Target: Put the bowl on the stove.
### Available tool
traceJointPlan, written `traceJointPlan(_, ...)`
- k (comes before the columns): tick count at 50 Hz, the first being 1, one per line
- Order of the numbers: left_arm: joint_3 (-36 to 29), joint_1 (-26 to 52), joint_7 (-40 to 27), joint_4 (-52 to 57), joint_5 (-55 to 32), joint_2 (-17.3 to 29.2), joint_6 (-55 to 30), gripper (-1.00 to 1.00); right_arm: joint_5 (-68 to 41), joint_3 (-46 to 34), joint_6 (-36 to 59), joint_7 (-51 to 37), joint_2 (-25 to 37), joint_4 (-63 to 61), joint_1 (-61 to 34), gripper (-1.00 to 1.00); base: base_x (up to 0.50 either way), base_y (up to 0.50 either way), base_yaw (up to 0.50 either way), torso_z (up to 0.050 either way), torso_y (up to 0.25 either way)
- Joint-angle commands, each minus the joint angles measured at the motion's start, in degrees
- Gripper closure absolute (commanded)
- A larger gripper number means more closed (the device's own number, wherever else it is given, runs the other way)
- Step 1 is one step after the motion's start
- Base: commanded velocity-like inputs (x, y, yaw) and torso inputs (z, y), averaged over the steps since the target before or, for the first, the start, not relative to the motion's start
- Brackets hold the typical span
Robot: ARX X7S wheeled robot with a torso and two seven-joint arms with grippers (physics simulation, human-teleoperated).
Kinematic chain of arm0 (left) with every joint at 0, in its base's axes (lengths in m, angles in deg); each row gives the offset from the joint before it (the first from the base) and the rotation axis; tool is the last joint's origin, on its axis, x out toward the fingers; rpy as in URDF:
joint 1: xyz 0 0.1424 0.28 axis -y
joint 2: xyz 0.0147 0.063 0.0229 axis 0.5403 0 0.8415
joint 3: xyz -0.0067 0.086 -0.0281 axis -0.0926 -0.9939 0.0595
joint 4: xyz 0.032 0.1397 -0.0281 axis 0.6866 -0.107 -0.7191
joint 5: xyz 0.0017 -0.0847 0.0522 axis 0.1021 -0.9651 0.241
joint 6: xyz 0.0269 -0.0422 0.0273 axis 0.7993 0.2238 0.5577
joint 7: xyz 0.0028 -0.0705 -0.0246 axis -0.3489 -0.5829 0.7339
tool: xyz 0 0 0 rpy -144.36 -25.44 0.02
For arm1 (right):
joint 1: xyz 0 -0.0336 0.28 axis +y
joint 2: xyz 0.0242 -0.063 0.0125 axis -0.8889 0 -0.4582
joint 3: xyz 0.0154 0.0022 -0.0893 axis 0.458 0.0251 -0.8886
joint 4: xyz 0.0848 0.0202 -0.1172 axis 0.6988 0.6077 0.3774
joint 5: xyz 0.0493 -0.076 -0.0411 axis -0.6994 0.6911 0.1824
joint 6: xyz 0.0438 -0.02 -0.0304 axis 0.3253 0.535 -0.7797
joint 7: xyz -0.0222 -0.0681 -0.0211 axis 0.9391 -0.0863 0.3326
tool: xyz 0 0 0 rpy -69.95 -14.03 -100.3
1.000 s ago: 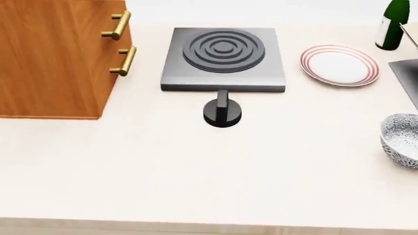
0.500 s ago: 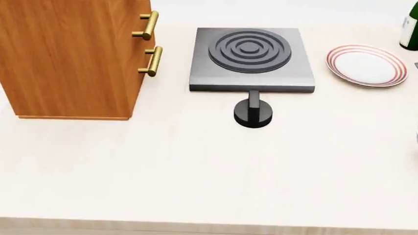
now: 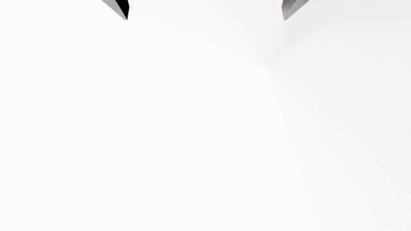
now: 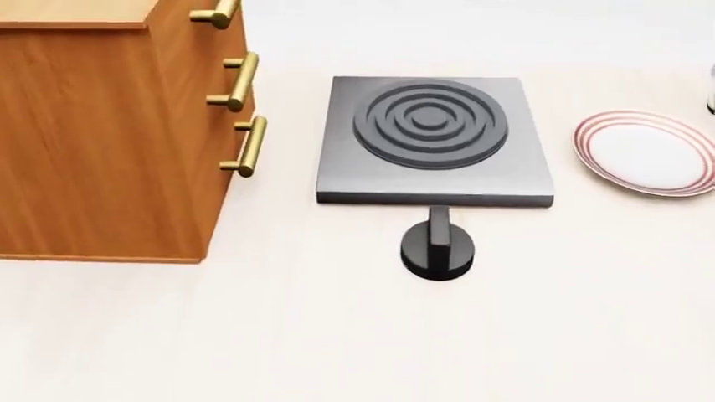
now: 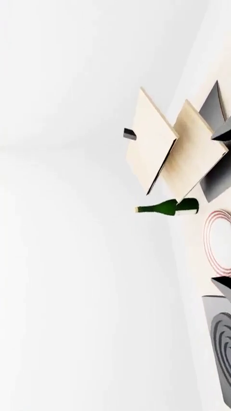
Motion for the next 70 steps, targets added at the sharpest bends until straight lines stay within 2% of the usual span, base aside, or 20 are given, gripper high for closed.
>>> traceJointPlan(1, -0.4, -0.4, -0.2, -0.1, 0.1, 0.3, 0.6, -1.00, -0.2, -0.2, -0.3, 0.3, 0.0, 0.1, 0.5, -1.00, 0.50, 0.00, 0.00, 0.000, 0.000)
traceJointPlan(37, -1.6, -0.9, -1.0, -0.6, 0.1, 1.2, 2.2, -1.00, -0.9, -1.2, -0.4, 0.3, 1.0, 0.1, 1.4, -1.00, 0.50, 0.00, 0.00, 0.000, 0.001)
traceJointPlan(49, -2.0, -1.5, -1.1, -0.7, 0.4, 1.3, 2.9, -1.00, -3.5, -0.3, 2.3, -0.8, 4.3, 0.3, 0.2, -1.00, 0.50, 0.00, 0.00, 0.000, 0.000)
traceJointPlan(54, -2.3, -1.9, -1.0, -0.8, 0.5, 1.2, 3.1, -1.00, -8.2, 0.6, 7.3, -1.3, 8.9, 2.1, -1.1, -1.00, 0.03, 0.00, 0.00, 0.000, 0.000)
traceJointPlan(62, -3.1, -2.6, -0.6, -1.2, 1.3, 0.9, 3.6, -1.00, -16.1, 2.2, 16.2, -1.7, 20.6, 8.8, -4.4, -1.00, 0.00, 0.00, 0.00, 0.000, 0.000)
traceJointPlan(66, -3.3, -2.8, -0.6, -1.3, 1.5, 0.9, 3.9, -1.00, -18.4, 4.5, 20.8, 0.5, 25.6, 11.8, -2.8, -1.00, 0.00, 0.00, 0.00, 0.000, 0.000)
traceJointPlan(68, -3.4, -2.9, -0.5, -1.3, 1.7, 0.9, 4.0, -1.00, -18.7, 6.3, 21.3, 2.5, 26.0, 12.3, -1.8, -1.00, 0.00, 0.00, 0.00, 0.000, 0.000)
traceJointPlan(70, -3.7, -3.2, -0.3, -1.5, 2.0, 0.7, 4.3, -1.00, -24.9, 10.2, 23.6, 5.4, 25.6, 14.7, -3.1, -1.00, 0.00, 0.00, 0.00, 0.000, 0.000)
